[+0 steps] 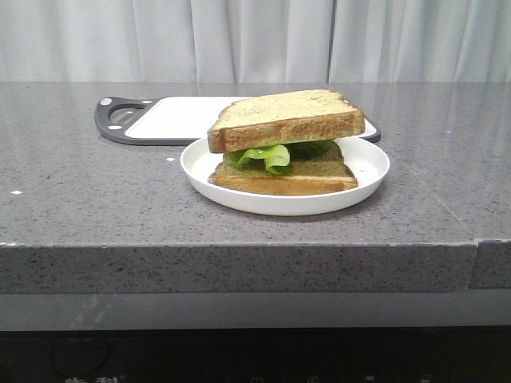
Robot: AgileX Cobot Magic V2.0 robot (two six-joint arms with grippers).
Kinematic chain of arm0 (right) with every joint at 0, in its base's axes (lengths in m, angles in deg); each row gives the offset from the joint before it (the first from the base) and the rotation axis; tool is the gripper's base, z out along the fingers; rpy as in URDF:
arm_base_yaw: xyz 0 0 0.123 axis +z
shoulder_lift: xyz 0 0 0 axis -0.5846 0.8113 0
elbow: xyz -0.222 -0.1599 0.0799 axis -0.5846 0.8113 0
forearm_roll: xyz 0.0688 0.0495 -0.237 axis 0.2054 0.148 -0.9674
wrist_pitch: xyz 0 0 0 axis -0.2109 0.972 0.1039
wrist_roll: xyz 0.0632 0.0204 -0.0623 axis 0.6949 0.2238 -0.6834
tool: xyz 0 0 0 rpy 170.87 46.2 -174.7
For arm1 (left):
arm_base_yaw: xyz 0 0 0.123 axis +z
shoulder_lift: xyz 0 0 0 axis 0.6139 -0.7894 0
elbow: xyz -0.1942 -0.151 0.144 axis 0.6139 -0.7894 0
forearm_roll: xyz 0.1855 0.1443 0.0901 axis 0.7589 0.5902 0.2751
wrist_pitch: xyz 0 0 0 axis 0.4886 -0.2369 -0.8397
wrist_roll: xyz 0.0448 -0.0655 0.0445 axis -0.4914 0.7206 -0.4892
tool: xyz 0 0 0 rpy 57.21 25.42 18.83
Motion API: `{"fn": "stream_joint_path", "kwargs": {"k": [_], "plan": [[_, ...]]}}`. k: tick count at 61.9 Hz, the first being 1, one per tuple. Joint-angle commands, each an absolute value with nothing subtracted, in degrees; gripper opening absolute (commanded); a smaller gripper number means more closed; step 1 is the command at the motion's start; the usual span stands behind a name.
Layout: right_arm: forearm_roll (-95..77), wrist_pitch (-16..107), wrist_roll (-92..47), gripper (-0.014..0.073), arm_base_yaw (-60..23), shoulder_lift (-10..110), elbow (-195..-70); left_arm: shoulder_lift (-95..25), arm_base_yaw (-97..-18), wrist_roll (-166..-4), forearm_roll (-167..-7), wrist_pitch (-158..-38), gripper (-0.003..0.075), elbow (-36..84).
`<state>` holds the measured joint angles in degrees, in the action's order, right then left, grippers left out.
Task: Left arm grabs bread, right arm adds lettuce
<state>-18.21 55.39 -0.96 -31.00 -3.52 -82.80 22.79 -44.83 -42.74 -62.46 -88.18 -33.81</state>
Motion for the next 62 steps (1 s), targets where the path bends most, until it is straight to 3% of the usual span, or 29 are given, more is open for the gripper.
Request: {"fn": "stream_joint_path", "kwargs": {"k": [1, 17, 62], "plan": [[-18.45, 42.79, -1.25, -0.0118, -31.34, -5.68, -79.1, 23.71, -44.66, -42.22, -62.46, -83.5, -0.002, -34.06], [-18.45, 34.86, -1.25, -0.0118, -31.34, -10.3, -70.41, 23.71, -44.66, -42.22, -62.46, -83.5, -0.002, -34.06], [-18.45, 35.01, -1.25, -0.0118, -31.34, -10.3, -70.47, 23.71, -44.66, -42.22, -62.46, -83.5, -0.002, -34.06]]}}
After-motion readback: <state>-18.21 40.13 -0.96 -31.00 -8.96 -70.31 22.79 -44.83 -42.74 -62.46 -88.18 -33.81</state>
